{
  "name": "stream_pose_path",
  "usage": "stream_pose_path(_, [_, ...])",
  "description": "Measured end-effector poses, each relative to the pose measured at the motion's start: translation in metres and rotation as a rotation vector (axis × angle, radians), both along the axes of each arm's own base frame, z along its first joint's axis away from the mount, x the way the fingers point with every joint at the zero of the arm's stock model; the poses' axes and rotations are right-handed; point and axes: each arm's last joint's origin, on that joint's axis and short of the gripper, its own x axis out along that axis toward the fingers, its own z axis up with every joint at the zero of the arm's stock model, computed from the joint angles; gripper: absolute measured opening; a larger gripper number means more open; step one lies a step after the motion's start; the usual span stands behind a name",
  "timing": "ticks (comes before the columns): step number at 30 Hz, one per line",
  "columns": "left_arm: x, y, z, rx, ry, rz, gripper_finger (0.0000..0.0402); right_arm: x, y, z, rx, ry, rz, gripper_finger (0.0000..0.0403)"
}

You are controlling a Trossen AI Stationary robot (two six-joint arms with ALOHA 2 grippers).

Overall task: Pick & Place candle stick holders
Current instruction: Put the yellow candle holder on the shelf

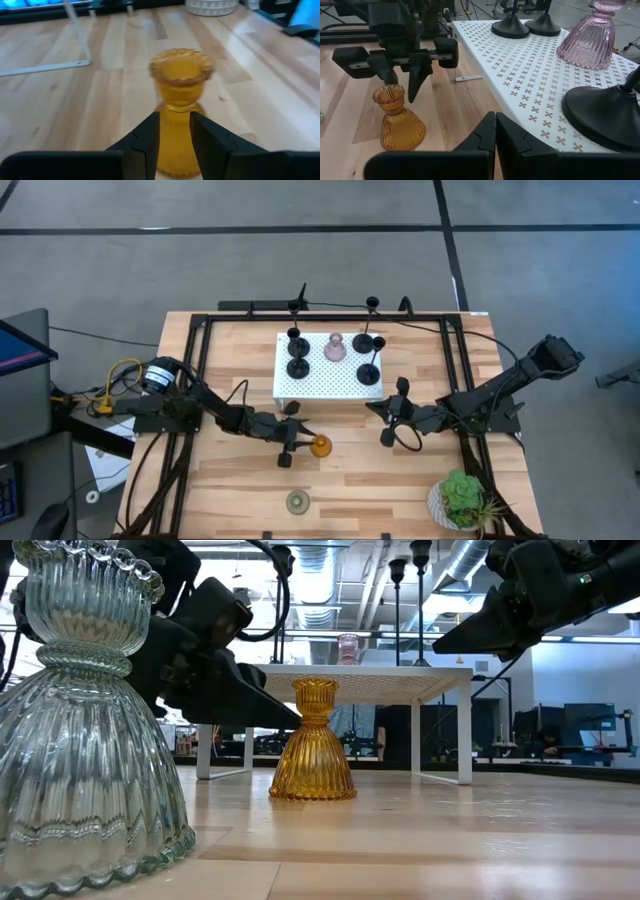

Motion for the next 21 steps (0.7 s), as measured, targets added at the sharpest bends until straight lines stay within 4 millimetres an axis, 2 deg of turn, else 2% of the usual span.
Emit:
stream_pose_path(4, [-0.0003, -0.0017, 0.0004, -0.009, -0.002, -0.049, 0.0107, 0.0000, 0.0000, 0.0000, 0.000, 0.000, 0.000, 0.0000])
stream_pose_path(21, [0.0002, -0.0001, 0.0014, -0.002, -0.013, -0.036, 0.0107, -0.0003, -0.0001, -0.0009, -0.004, 0.010, 0.000, 0.0000])
